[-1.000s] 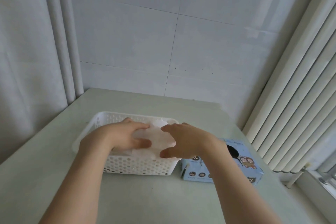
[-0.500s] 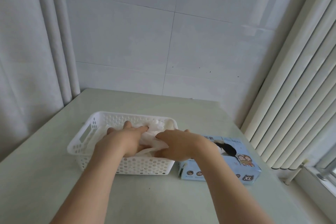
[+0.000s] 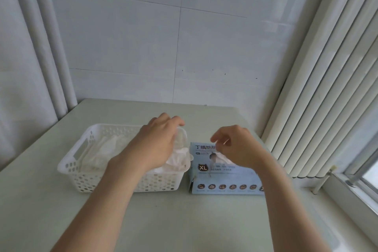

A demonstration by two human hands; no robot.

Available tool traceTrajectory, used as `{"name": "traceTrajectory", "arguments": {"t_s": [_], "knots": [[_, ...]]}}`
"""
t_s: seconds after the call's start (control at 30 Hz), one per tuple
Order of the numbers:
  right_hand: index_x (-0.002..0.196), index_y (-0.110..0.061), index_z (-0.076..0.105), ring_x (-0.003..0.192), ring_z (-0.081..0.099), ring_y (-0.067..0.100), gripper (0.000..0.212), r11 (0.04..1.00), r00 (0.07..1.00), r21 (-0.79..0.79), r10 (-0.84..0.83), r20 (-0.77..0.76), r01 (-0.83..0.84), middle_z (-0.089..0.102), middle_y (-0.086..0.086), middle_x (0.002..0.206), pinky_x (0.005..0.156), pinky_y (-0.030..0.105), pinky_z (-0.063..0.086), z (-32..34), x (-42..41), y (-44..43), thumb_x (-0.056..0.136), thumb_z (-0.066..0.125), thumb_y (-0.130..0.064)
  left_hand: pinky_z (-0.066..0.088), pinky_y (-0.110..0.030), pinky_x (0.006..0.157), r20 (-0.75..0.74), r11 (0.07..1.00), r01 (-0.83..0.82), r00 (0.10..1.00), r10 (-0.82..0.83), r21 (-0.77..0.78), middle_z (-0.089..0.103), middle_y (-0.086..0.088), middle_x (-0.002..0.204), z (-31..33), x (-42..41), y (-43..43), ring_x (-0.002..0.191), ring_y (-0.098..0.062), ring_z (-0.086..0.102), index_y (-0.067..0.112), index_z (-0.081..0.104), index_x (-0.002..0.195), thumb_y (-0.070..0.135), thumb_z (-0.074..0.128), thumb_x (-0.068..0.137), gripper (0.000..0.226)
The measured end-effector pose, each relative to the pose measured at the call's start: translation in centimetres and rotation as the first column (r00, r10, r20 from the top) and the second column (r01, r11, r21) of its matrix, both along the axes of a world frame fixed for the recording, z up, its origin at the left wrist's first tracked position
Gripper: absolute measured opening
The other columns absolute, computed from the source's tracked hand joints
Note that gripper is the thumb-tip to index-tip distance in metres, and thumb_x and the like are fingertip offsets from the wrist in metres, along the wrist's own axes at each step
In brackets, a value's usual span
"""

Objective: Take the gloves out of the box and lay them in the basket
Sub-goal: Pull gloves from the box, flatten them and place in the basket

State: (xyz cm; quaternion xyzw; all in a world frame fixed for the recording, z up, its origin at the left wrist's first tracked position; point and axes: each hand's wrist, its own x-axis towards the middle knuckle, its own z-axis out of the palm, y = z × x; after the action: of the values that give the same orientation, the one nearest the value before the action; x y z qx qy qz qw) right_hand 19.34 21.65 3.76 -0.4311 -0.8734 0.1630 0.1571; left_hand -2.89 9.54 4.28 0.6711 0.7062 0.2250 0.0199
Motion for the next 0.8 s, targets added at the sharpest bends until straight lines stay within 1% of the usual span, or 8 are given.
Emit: {"name": "traceTrajectory", "arguments": {"t_s": [0.1, 0.2, 0.33, 0.43, 0.53, 0.6, 0.67, 0.8], "knots": [[0.103, -0.024, 0.079, 0.084, 0.070, 0.008, 0.013, 0.998, 0.996, -0.028, -0.062, 0.059, 0.064, 0.075, -0.008, 0.090, 0.070, 0.016, 0.054, 0.2, 2.0, 0.9, 0.091, 0.080, -0.023, 0.042, -0.041, 0.108, -0.037, 0.996, 0.088, 0.996, -0.087, 0.028, 0.054, 0.008, 0.133, -1.2, 2.4, 1.0, 0.125, -0.015, 0.052, 0.029, 0.056, 0.140, 0.021, 0.044, 0.110, 0.033], [0.102, -0.024, 0.078, 0.082, 0.069, 0.009, 0.031, 0.991, 0.989, -0.078, -0.101, 0.109, 0.110, 0.075, -0.005, 0.091, 0.078, 0.029, 0.060, -0.1, 2.5, 1.1, 0.079, 0.092, -0.041, 0.041, -0.040, 0.106, -0.107, 0.989, 0.146, 0.984, -0.144, 0.012, 0.057, 0.008, 0.132, -2.4, 4.5, 1.6, 0.123, -0.016, 0.053, 0.029, 0.056, 0.138, 0.034, 0.043, 0.110, 0.032], [0.087, -0.028, 0.074, 0.079, 0.069, 0.014, 0.039, 0.980, 0.971, 0.022, -0.200, 0.133, 0.199, 0.070, -0.005, 0.090, 0.071, 0.034, 0.060, -0.8, 1.7, 1.2, 0.066, 0.097, -0.050, 0.039, -0.041, 0.107, -0.211, 0.988, 0.150, 0.965, -0.156, -0.042, 0.058, 0.006, 0.128, -4.1, 6.5, 2.3, 0.121, -0.019, 0.053, 0.028, 0.054, 0.136, 0.052, 0.041, 0.106, 0.041], [0.081, -0.029, 0.073, 0.076, 0.069, 0.018, 0.025, 0.967, 0.949, 0.094, -0.251, 0.189, 0.237, 0.072, -0.006, 0.090, 0.064, 0.029, 0.055, -1.4, 1.0, 1.3, 0.072, 0.092, -0.042, 0.030, -0.041, 0.114, -0.286, 0.986, 0.141, 0.945, -0.161, -0.090, 0.056, 0.007, 0.128, -5.3, 7.5, 2.5, 0.125, -0.018, 0.051, 0.029, 0.056, 0.130, 0.059, 0.040, 0.104, 0.043], [0.089, -0.028, 0.078, 0.077, 0.069, 0.021, 0.008, 0.970, 0.948, 0.115, -0.233, 0.217, 0.212, 0.072, -0.004, 0.093, 0.065, 0.029, 0.055, -1.6, 1.1, 1.5, 0.082, 0.079, -0.024, 0.023, -0.046, 0.119, -0.323, 0.988, 0.104, 0.937, -0.135, -0.111, 0.055, 0.007, 0.127, -5.8, 7.8, 2.5, 0.128, -0.018, 0.049, 0.030, 0.053, 0.131, 0.058, 0.036, 0.104, 0.043], [0.089, -0.028, 0.080, 0.082, 0.070, 0.020, 0.014, 0.979, 0.966, 0.083, -0.199, 0.167, 0.188, 0.074, -0.005, 0.092, 0.073, 0.035, 0.062, -1.3, 1.4, 1.6, 0.083, 0.072, -0.019, 0.025, -0.047, 0.118, -0.333, 0.988, 0.094, 0.934, -0.129, -0.119, 0.055, 0.006, 0.127, -6.0, 7.8, 2.3, 0.126, -0.020, 0.051, 0.032, 0.049, 0.138, 0.056, 0.031, 0.105, 0.044], [0.089, -0.026, 0.082, 0.086, 0.070, 0.016, 0.017, 0.986, 0.982, 0.044, -0.162, 0.093, 0.159, 0.075, -0.009, 0.087, 0.077, 0.038, 0.064, -0.5, 1.9, 1.4, 0.085, 0.070, -0.016, 0.026, -0.049, 0.118, -0.363, 0.986, 0.095, 0.921, -0.140, -0.140, 0.053, 0.005, 0.130, -6.2, 7.8, 2.2, 0.125, -0.022, 0.051, 0.037, 0.039, 0.148, 0.060, 0.022, 0.102, 0.055], [0.097, -0.020, 0.084, 0.093, 0.068, 0.013, 0.016, 0.993, 0.993, 0.012, -0.113, -0.043, 0.114, 0.078, -0.008, 0.089, 0.083, 0.031, 0.059, 1.0, 2.3, 0.8, 0.095, 0.069, -0.016, 0.022, -0.051, 0.120, -0.404, 0.983, 0.098, 0.902, -0.155, -0.158, 0.050, 0.004, 0.136, -6.2, 7.8, 2.3, 0.128, -0.023, 0.049, 0.040, 0.035, 0.149, 0.072, 0.003, 0.087, 0.077]]}}
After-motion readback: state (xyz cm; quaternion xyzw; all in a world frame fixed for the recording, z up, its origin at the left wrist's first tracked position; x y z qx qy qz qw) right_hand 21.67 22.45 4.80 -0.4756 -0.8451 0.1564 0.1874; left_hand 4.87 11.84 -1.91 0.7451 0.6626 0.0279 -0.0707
